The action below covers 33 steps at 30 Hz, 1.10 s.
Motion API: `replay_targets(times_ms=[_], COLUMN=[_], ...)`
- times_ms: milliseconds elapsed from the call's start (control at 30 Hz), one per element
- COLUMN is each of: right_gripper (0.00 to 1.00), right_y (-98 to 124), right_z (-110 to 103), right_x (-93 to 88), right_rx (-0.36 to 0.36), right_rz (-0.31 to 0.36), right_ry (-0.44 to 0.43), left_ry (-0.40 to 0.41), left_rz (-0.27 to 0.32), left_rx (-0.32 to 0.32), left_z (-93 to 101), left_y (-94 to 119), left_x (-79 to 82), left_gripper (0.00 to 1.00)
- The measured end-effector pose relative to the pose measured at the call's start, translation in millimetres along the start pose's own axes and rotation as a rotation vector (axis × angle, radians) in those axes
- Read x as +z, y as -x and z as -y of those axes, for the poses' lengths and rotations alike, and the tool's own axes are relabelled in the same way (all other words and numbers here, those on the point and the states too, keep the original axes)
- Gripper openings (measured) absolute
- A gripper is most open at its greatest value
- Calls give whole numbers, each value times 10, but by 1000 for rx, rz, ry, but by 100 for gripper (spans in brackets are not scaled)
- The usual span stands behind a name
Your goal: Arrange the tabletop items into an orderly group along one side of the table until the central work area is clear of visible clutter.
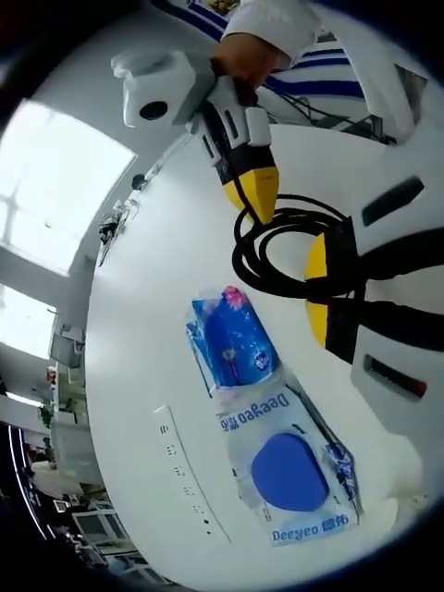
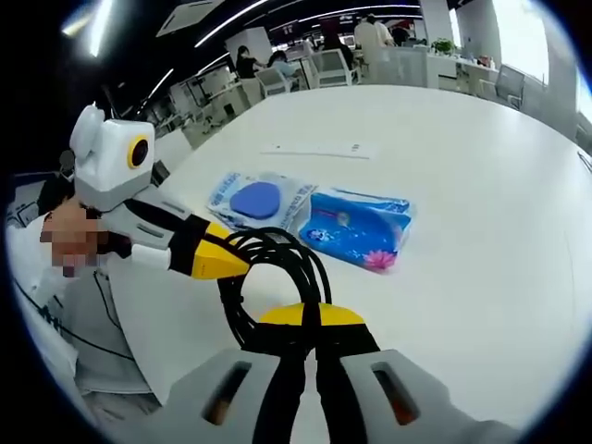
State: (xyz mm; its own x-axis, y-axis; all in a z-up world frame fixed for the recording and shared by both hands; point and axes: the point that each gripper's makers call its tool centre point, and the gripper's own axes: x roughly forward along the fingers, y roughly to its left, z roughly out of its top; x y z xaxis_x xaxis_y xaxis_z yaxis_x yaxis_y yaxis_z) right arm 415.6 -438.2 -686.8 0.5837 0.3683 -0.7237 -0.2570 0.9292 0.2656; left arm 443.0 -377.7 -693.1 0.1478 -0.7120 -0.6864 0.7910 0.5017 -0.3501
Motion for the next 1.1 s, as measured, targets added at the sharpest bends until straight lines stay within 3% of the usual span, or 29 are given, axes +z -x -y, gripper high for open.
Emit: replay_targets(times_ms=[300, 600, 1100], right_gripper=[0, 0, 0], right_y=[-232, -382, -503], right_z=[237, 253, 362], right_x=[-140, -246, -324], right_rx=[8, 14, -2], right_rz=[-47, -80, -77], right_ry=[-42, -75, -99], left_ry=[54, 107, 151], left_rz=[-51, -97, -100], left_rx=[7, 16, 35], left_z=[-83, -197, -281], left_y=[-240, -405, -543], left_x=[-97, -181, -249], left_gripper=[2, 3, 4])
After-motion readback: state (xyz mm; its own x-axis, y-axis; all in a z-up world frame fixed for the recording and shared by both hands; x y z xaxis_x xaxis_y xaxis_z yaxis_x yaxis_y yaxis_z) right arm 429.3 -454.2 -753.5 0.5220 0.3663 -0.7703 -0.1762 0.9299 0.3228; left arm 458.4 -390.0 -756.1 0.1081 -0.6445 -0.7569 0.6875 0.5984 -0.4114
